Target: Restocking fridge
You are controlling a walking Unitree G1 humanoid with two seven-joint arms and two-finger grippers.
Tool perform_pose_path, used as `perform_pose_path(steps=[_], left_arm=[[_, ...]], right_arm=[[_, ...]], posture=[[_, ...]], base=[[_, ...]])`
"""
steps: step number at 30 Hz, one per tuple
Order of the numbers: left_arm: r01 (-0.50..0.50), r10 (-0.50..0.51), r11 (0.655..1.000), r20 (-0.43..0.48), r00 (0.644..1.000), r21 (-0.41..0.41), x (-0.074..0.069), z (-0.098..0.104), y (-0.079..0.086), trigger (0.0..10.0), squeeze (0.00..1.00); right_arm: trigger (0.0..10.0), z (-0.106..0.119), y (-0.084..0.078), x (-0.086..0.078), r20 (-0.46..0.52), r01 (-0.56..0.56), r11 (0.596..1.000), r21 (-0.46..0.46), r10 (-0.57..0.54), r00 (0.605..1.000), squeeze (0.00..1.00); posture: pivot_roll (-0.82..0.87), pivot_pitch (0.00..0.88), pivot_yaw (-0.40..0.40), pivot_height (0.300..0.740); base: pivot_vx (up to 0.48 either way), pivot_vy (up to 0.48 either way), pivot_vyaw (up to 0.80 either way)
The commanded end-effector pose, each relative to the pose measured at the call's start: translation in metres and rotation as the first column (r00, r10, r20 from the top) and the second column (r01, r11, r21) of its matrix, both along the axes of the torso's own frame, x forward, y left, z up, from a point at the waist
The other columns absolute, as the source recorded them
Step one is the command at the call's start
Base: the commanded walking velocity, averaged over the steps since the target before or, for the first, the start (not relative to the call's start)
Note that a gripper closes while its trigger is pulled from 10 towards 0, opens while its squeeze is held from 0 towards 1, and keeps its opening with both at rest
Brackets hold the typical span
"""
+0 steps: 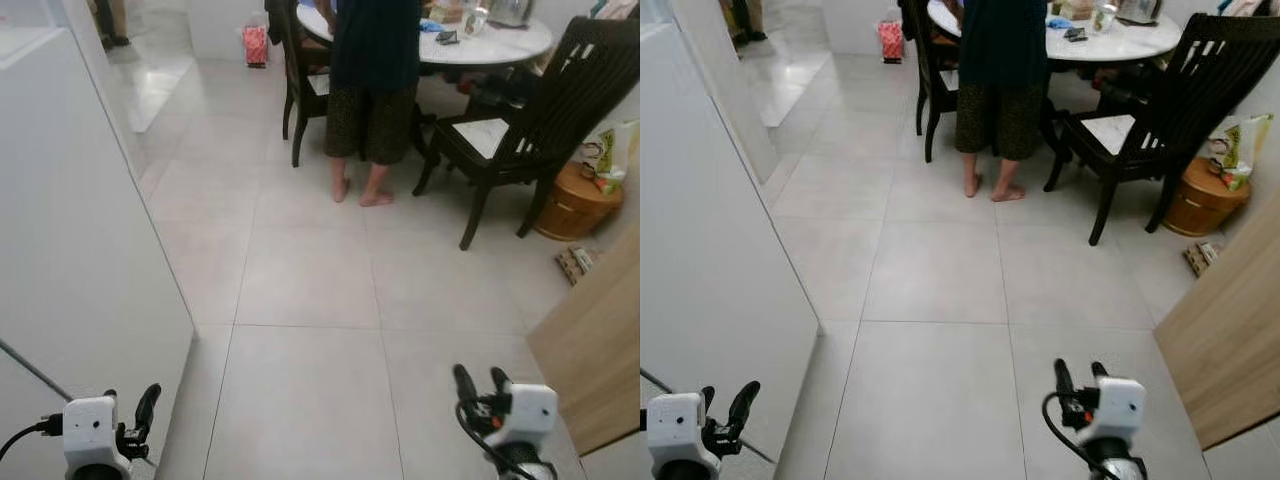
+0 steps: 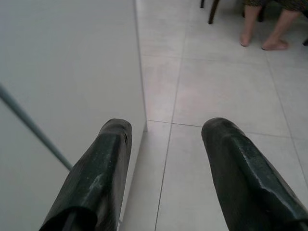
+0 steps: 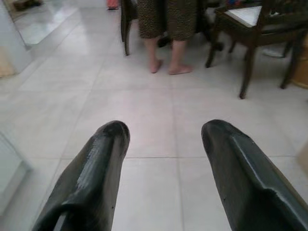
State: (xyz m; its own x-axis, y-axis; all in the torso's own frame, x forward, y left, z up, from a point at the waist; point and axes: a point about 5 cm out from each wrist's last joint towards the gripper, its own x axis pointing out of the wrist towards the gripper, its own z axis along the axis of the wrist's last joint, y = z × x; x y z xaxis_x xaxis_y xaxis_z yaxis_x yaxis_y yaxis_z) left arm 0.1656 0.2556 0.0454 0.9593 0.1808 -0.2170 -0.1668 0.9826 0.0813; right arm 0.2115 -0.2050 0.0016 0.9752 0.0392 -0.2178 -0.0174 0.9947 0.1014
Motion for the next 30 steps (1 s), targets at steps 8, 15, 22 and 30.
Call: perform_pose_path(steps=[8, 15, 22, 30], left_arm=[[-0.049, 0.049, 0.998, -0.010, 0.999, -0.032, 0.011, -0.001, 0.015, 10.0, 0.00], [-0.043, 0.022, 0.996, -0.257, 0.966, -0.076, 0.020, -0.060, 0.008, 10.0, 0.00], [0.008, -0.055, 0.996, -0.527, 0.848, -0.092, 0.009, -0.105, -0.006, 10.0, 0.00], [0.035, -0.062, 0.998, -0.710, 0.701, -0.052, -0.016, -0.132, -0.019, 10.0, 0.00]], right_arm=[[10.0, -0.007, 0.008, 0.027, -0.049, -0.064, 0.998, 0.023, 0.065, 0.997, 0.00], [10.0, -0.043, 0.017, 0.023, -0.338, -0.042, 0.998, 0.047, 0.055, 0.940, 0.00], [10.0, -0.078, 0.020, -0.020, -0.575, -0.017, 0.999, 0.029, 0.030, 0.817, 0.00], [10.0, -0.093, 0.016, -0.050, -0.672, 0.021, 1.000, 0.015, -0.006, 0.740, 0.00]], posture=[[-0.03, 0.000, -0.060, 0.740], [-0.08, 0.000, -0.051, 0.740], [-0.09, 0.000, -0.018, 0.740], [-0.11, 0.000, -0.045, 0.740]], base=[[0.000, 0.000, 0.00], [0.000, 0.000, 0.00], [0.000, 0.000, 0.00], [0.000, 0.000, 0.00]])
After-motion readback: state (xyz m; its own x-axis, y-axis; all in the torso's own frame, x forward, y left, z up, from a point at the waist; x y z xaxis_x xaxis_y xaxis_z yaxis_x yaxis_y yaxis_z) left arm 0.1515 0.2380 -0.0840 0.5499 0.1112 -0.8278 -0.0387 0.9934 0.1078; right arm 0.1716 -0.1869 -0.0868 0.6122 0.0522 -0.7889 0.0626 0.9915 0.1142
